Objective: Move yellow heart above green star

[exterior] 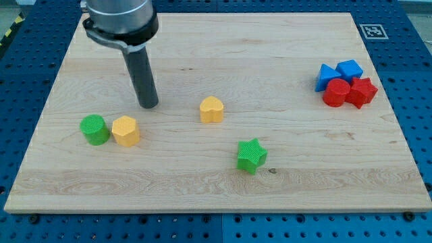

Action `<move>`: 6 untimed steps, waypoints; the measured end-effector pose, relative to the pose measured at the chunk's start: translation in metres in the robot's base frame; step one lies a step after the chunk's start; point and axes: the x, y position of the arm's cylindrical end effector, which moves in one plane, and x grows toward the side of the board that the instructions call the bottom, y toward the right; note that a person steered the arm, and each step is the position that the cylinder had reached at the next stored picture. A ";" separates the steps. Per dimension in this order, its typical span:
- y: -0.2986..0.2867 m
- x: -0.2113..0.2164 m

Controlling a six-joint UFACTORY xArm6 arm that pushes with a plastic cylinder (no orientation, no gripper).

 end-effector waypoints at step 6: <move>0.080 0.014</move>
